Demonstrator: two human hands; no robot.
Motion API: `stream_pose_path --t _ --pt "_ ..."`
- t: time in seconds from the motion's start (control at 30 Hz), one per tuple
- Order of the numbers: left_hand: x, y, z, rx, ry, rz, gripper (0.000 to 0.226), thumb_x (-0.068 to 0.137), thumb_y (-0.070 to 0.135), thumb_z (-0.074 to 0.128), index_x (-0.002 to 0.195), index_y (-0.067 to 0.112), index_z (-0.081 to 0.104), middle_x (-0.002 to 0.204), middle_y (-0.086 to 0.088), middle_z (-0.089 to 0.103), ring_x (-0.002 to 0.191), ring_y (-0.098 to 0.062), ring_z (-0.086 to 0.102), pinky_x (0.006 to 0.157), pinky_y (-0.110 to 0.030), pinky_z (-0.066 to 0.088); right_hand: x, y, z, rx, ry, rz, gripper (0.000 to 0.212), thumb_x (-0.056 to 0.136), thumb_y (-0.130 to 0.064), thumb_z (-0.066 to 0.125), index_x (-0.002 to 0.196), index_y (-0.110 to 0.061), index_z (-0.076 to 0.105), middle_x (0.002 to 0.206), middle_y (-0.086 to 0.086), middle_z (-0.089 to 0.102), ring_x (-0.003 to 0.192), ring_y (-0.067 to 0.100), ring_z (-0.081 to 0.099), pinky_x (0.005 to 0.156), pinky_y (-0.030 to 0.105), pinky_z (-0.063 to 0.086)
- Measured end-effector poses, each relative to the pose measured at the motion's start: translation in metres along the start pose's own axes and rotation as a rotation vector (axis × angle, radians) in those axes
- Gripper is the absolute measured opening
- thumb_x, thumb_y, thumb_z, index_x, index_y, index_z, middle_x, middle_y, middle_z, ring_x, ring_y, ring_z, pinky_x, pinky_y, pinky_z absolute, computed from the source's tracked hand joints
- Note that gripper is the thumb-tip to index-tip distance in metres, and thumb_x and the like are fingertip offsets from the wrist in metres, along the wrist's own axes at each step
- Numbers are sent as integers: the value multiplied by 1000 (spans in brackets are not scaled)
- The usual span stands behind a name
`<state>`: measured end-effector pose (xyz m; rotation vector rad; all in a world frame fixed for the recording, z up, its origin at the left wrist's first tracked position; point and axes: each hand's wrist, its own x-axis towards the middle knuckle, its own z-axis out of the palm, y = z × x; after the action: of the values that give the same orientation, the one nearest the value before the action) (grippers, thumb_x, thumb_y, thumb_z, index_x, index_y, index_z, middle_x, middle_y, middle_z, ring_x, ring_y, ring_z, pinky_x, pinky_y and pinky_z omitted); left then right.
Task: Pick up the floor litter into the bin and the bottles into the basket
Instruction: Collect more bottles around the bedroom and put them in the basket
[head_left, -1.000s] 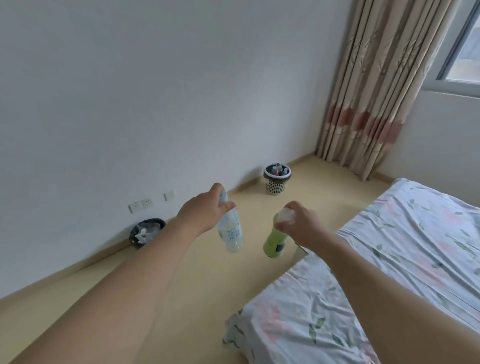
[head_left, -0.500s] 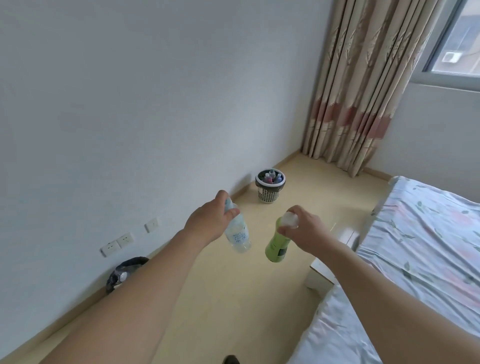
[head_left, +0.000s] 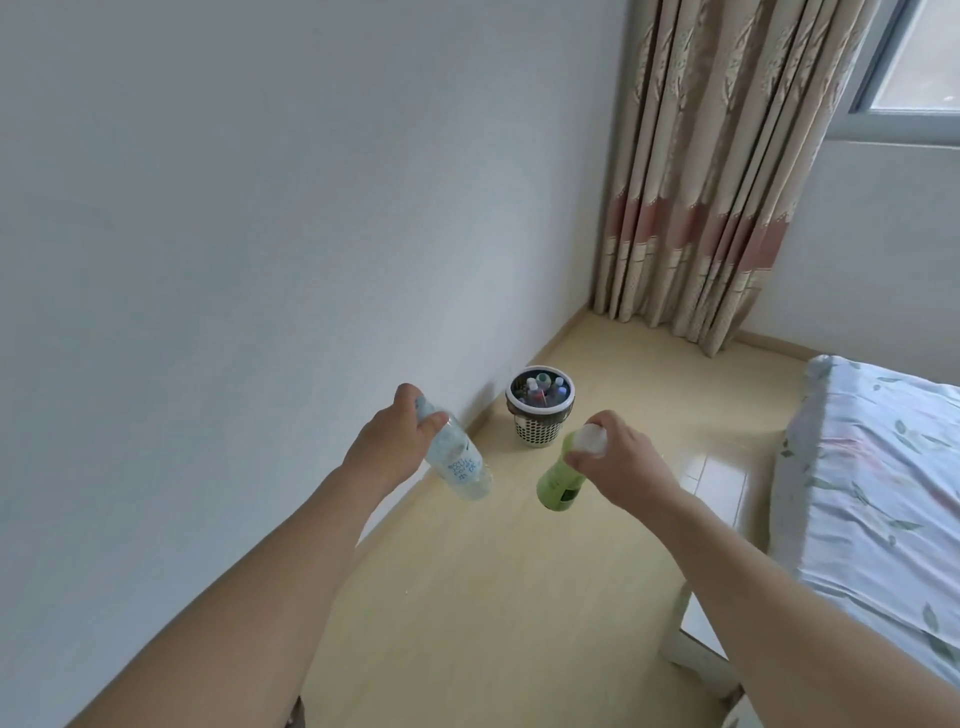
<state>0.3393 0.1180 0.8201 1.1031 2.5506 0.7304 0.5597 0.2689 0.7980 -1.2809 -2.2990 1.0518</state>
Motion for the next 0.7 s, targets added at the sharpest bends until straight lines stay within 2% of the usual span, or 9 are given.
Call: stream_pose_path --t 0.2,0.33,0.5,0.7 --pt "139 -14 24 4 -74 61 34 98 48 46 110 18 36 79 5 49 63 -12 47 51 -28 32 124 -8 32 -20 33 75 32 82 -29 66 109 -20 49 97 0 55 84 22 52 65 29 40" --pt "242 -28 31 -53 -95 65 40 94 49 52 106 15 36 85 3 50 72 -18 50 55 -30 35 213 -17 50 -33 54 144 33 81 -30 67 105 -20 48 98 1 56 83 23 55 64 31 46" --pt "374 -26 36 -131 -133 23 44 90 47 60 107 12 38 95 -1 51 80 -20 52 59 -29 37 320 -33 46 -19 113 225 33 79 -31 68 101 -18 46 97 1 56 80 23 55 59 29 43" --pt "510 1 91 -215 -199 -117 51 87 48 62 110 9 40 104 -7 56 91 -29 63 71 -34 50 433 -1 40 19 127 364 32 79 -31 67 98 -18 45 94 -3 54 79 21 55 60 29 43"
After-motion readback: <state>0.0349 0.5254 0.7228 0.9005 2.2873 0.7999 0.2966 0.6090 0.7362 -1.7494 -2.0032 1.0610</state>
